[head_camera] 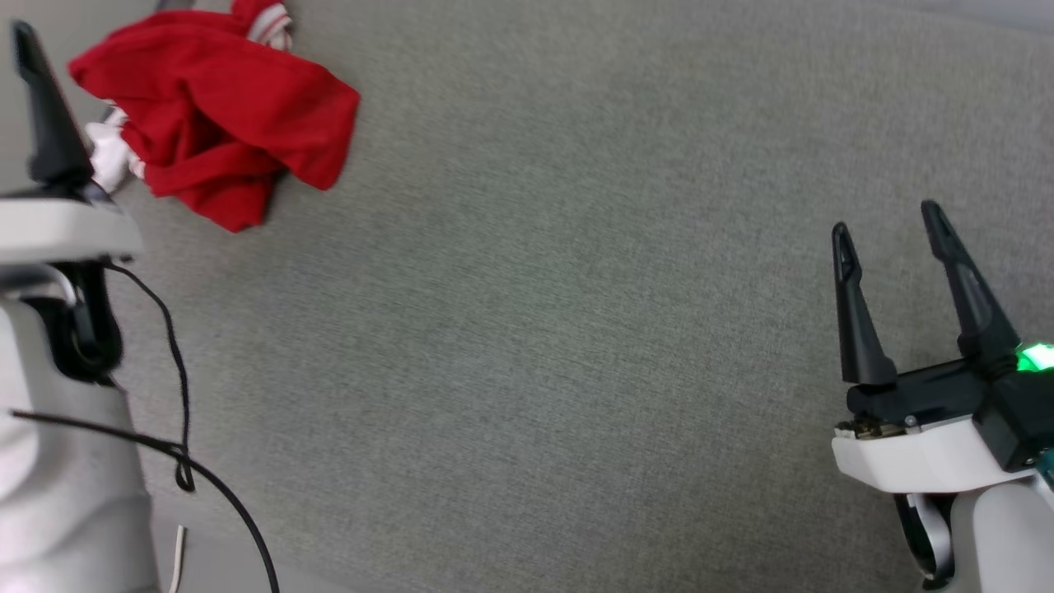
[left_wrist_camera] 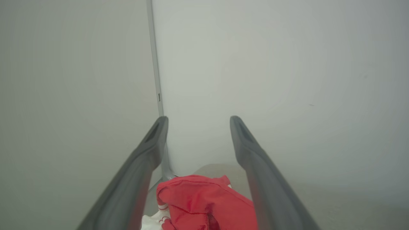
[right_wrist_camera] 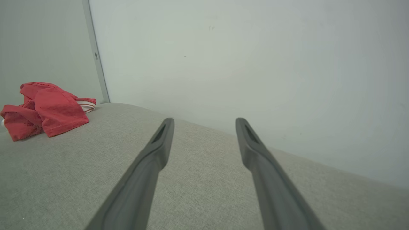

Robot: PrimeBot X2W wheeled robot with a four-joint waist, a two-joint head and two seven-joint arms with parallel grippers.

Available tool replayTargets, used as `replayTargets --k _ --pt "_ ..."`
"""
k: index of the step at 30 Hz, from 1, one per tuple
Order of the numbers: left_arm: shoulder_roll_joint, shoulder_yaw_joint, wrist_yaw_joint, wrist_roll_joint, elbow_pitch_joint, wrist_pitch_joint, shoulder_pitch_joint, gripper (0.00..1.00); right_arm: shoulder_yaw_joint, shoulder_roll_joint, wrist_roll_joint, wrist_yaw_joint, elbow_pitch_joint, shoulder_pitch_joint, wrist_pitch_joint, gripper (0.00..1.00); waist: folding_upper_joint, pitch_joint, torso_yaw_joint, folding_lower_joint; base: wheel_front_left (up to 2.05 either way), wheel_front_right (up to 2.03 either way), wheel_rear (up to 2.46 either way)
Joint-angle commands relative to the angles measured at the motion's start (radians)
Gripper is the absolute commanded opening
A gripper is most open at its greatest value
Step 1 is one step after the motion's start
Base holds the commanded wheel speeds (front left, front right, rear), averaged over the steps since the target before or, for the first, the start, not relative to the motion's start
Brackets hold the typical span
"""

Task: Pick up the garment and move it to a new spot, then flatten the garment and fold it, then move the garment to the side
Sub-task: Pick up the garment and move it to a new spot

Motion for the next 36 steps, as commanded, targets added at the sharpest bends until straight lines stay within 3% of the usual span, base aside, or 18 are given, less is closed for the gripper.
replayTargets --k 1,4,8,15,21,27,32,33,34,36 --pt "0.025 0.005 -0.009 -0.02 0.049 -0.003 -0.051 1.0 -0.003 -0.012 -0.01 -0.001 -0.019 -0.023 -0.002 1.0 0.0 0.083 -0.047 -0.0003 0.0 0.0 0.0" --pt "0.083 -0.004 -0.021 -0.056 0.152 0.028 -0.138 1.0 -0.008 -0.025 -0.013 -0.001 -0.048 -0.043 -0.002 1.0 0.0 0.129 -0.058 -0.0003 0.0 0.0 0.0" --pt "0.151 -0.022 -0.03 -0.139 0.287 0.159 -0.243 1.0 -0.012 -0.042 -0.013 -0.001 -0.081 -0.062 -0.002 1.0 0.0 0.179 -0.067 -0.0003 0.0 0.0 0.0" --pt "0.267 -0.1 -0.032 -0.327 0.437 0.504 -0.347 1.0 -0.01 -0.052 -0.021 -0.001 -0.116 -0.09 -0.002 1.0 0.0 0.239 -0.084 -0.0003 0.0 0.0 0.0" --pt "0.33 -0.155 -0.032 -0.458 0.502 0.769 -0.379 1.0 -0.011 -0.059 -0.026 -0.001 -0.136 -0.105 -0.002 1.0 0.0 0.276 -0.099 -0.0003 0.0 0.0 0.0" --pt "0.354 -0.205 -0.032 -0.51 0.578 0.965 -0.37 1.0 -0.02 -0.069 -0.033 -0.001 -0.153 -0.115 -0.002 1.0 0.0 0.304 -0.113 -0.0003 0.0 0.0 0.0" --pt "0.335 -0.231 -0.031 -0.525 0.626 1.019 -0.358 1.0 -0.023 -0.072 -0.031 -0.001 -0.161 -0.119 -0.002 1.0 0.0 0.317 -0.12 -0.0003 0.0 0.0 0.0" --pt "0.334 -0.237 -0.031 -0.525 0.63 1.017 -0.356 0.4 -0.022 -0.071 -0.031 -0.001 -0.162 -0.12 -0.002 1.0 0.0 0.317 -0.121 -0.0003 0.0 0.0 0.0" --pt "0.335 -0.244 -0.031 -0.526 0.63 1.014 -0.355 0.0 -0.022 -0.069 -0.031 -0.001 -0.161 -0.122 -0.002 1.0 0.0 0.316 -0.122 -0.0003 0.0 0.0 0.0" --pt "0.349 -0.262 -0.031 -0.517 0.613 0.987 -0.362 0.0 -0.023 -0.067 -0.03 -0.001 -0.157 -0.121 -0.002 1.0 0.0 0.308 -0.122 -0.0003 0.0 0.0 0.0"
